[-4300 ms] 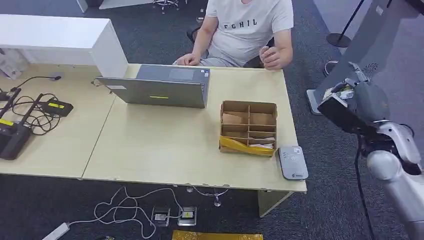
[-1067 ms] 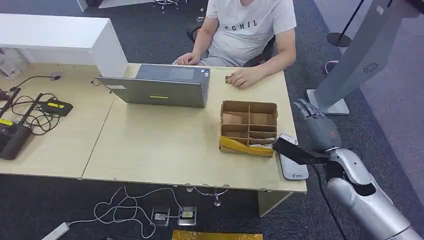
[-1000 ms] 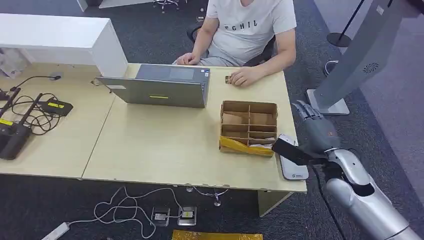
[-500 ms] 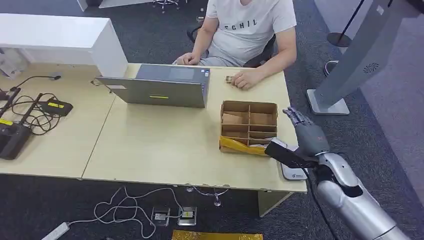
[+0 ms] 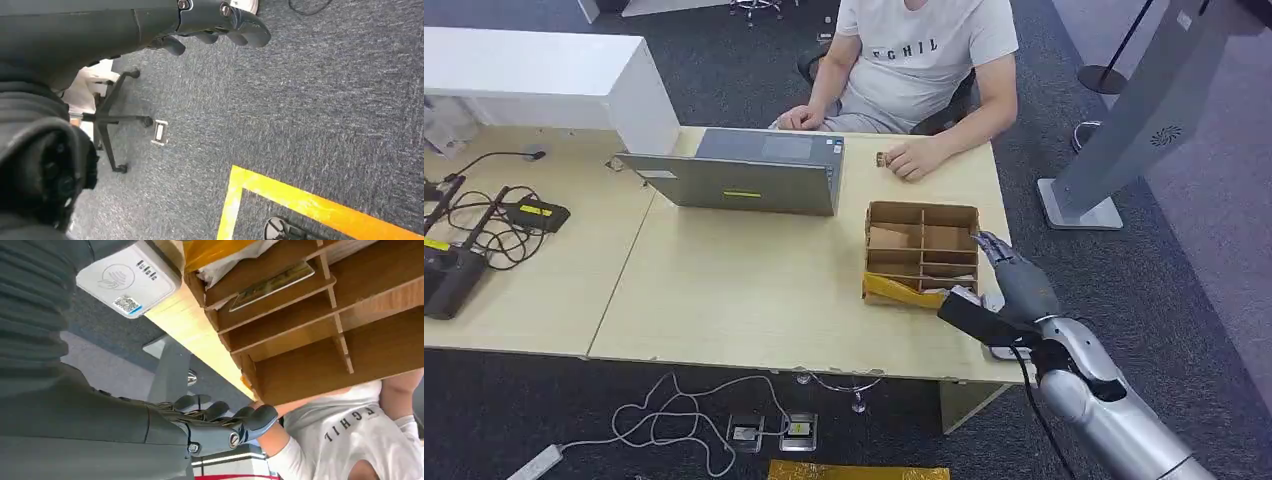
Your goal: Pass the card to the sensor for recognition and then transmit it.
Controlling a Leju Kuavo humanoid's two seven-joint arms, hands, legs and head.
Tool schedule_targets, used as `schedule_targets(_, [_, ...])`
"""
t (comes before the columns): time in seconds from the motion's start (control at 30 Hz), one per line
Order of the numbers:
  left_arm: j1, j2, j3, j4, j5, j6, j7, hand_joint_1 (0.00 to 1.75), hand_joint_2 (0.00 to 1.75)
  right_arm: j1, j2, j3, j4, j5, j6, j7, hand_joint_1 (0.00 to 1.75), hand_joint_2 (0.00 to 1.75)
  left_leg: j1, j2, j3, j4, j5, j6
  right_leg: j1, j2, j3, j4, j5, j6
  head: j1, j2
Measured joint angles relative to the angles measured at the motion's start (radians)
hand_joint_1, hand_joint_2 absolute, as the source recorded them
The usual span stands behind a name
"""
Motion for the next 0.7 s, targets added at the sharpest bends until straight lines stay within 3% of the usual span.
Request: schedule_targets(0.7, [0.0,-0.001,0.0,0.0,-0.002,0.001,0.005,0.0,0.0,-0.038,0.03,0.035,0.047,-0.036,-0.005,-0.037,0.0,1.75,0.0,0.0,0.0,0.0,0.0,0.0,0.0,0.0,0.0,0.0,0.0,0.0,0.0,0.0])
